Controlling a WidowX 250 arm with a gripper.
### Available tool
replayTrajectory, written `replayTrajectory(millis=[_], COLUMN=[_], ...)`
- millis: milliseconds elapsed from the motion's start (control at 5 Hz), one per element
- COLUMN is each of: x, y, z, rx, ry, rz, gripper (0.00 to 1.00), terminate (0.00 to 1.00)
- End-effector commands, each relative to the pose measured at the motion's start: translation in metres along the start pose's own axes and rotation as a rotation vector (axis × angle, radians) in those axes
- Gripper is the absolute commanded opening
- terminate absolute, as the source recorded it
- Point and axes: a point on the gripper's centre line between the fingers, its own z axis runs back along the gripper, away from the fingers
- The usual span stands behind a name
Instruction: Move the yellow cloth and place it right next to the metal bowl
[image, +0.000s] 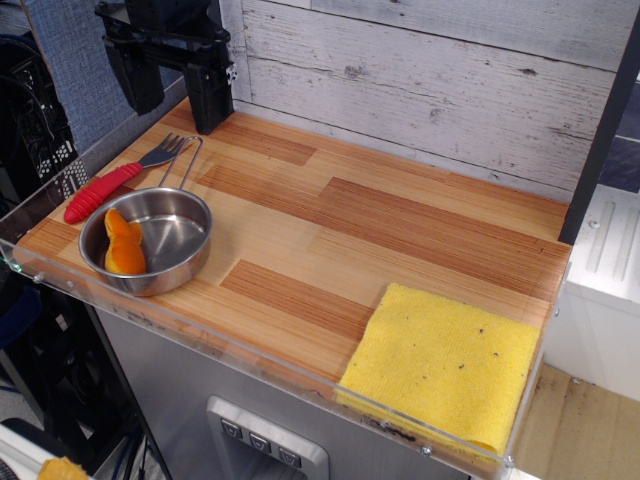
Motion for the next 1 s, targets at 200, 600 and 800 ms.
replayTrajectory(millis=[200, 600, 800], x=[0.001, -0.010, -0.024], y=[-0.020, -0.099, -0.133], z=[0.000, -0.005, -0.004], rx=[0.026, 0.057, -0.006], ry=[0.006, -0.001, -0.077], rz=[0.011, 0.061, 0.054], gripper=[1.00, 1.00, 1.00], terminate=[0.00, 0.00, 0.00])
